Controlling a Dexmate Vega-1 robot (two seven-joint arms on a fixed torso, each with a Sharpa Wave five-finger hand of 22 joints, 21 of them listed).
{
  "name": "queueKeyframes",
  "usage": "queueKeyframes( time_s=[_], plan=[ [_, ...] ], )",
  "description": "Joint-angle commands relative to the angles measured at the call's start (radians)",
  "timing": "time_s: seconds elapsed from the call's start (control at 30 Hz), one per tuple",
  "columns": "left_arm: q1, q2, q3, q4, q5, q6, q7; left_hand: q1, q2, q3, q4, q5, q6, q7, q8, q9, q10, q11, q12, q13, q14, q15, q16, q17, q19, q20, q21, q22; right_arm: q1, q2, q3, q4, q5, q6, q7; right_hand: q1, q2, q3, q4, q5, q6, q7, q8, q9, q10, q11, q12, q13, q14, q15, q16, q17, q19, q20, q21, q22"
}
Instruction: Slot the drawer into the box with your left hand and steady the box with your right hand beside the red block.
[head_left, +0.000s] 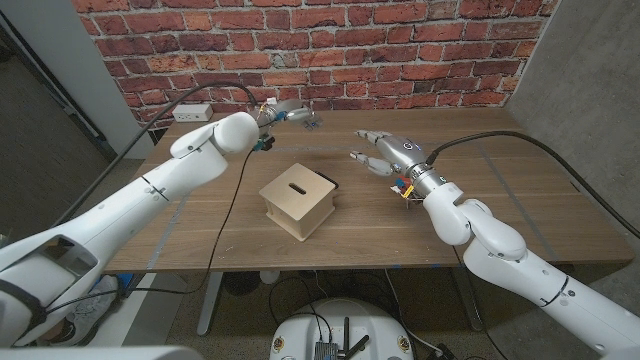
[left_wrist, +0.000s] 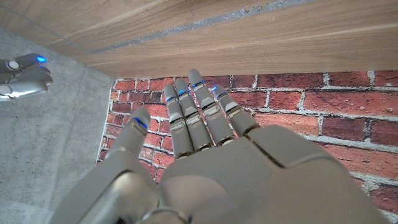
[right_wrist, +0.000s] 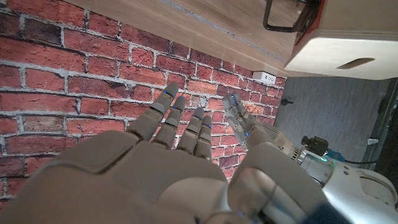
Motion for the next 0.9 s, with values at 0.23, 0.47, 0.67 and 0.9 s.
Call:
queueKeyframes(
  time_s=[0.23,0.47,0.67,0.9],
  plan=[
    [0.22,-0.017,-0.139,-0.062,-0.149,-0.014,0.3,0.047,-0.016,0.018,-0.007,0.001,-0.057,-0.003,-0.008,0.005,-0.05,0.01,-0.003,-0.001,-0.05,-0.08,0.0,0.0,-0.004,-0.103,0.002,0.004,-0.011,-0.013,0.057,0.031,0.212,0.022,-0.1,-0.008,0.001,-0.007,-0.01,0.006,0.007,0.009,0.003,0.003,0.003,0.018,-0.004,0.002,-0.011,-0.059,-0.006,0.001,0.012,-0.039,0.001,0.002],
    [0.263,-0.028,-0.157,-0.034,-0.165,-0.082,0.387,0.065,-0.021,0.019,-0.007,0.001,-0.075,-0.004,-0.007,0.005,-0.075,0.015,-0.003,-0.001,-0.071,-0.071,0.001,0.001,-0.014,-0.094,0.001,0.004,-0.002,0.0,0.064,0.058,0.28,0.031,-0.131,-0.011,0.0,-0.012,-0.012,0.006,0.006,0.013,0.001,0.002,0.0,0.024,-0.006,0.001,-0.016,-0.05,-0.009,0.0,0.014,-0.034,-0.001,0.002],
    [0.284,-0.04,-0.176,-0.002,-0.198,-0.137,0.423,0.087,-0.023,0.02,-0.008,0.002,-0.095,-0.002,-0.007,0.004,-0.096,0.018,-0.002,-0.001,-0.103,-0.063,0.0,0.002,-0.021,-0.089,0.0,0.004,-0.001,0.013,0.075,0.086,0.347,0.06,-0.168,-0.013,0.003,-0.016,-0.018,0.007,-0.006,0.017,-0.006,0.002,-0.016,0.027,-0.013,0.001,-0.039,-0.044,-0.019,-0.001,0.013,-0.03,-0.005,0.002],
    [0.303,-0.062,-0.19,0.041,-0.244,-0.189,0.451,0.121,-0.031,0.007,-0.005,0.002,-0.142,-0.008,-0.008,0.004,-0.155,0.02,-0.004,-0.001,-0.174,-0.052,0.001,0.004,-0.036,-0.07,0.001,0.004,0.014,0.025,0.082,0.125,0.424,0.089,-0.186,-0.016,0.004,-0.02,-0.02,0.007,-0.015,0.021,-0.01,0.001,-0.027,0.029,-0.017,0.0,-0.049,-0.041,-0.024,-0.001,0.011,-0.029,-0.007,0.001]
  ],
)
